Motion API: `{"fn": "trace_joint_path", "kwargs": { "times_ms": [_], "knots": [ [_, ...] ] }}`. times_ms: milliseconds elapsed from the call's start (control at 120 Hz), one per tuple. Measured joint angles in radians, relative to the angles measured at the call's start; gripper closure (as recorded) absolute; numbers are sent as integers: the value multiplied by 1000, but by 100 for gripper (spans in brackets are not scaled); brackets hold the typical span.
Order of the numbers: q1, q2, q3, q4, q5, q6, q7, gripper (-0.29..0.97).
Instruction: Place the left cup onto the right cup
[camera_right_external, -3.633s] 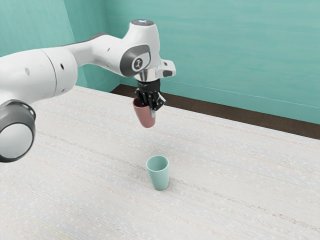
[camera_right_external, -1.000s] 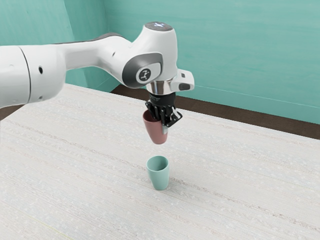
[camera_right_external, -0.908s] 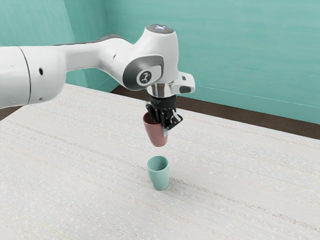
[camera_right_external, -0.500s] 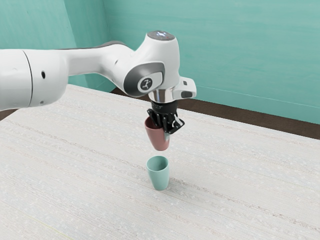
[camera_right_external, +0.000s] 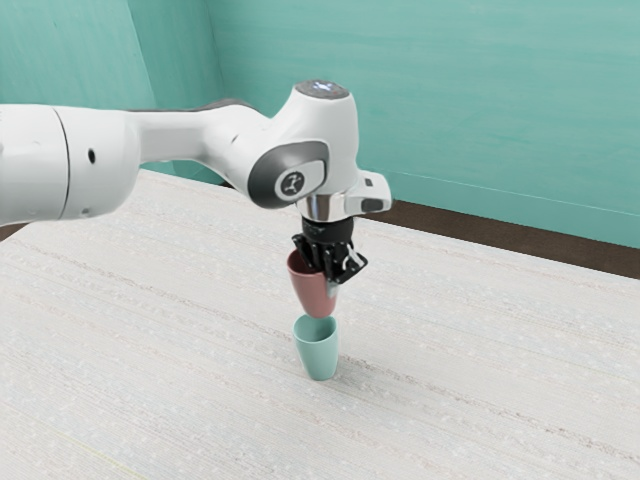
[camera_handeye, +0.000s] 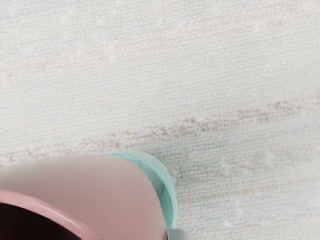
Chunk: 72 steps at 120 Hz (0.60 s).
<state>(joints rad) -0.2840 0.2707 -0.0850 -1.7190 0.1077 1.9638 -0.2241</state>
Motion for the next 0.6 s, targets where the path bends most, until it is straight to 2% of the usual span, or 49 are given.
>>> {"fn": "trace_joint_path", "kwargs": {
  "times_ms": [600],
  "knots": [
    [2,4,-1,-32,-7,30,-18,79]
  ]
}}
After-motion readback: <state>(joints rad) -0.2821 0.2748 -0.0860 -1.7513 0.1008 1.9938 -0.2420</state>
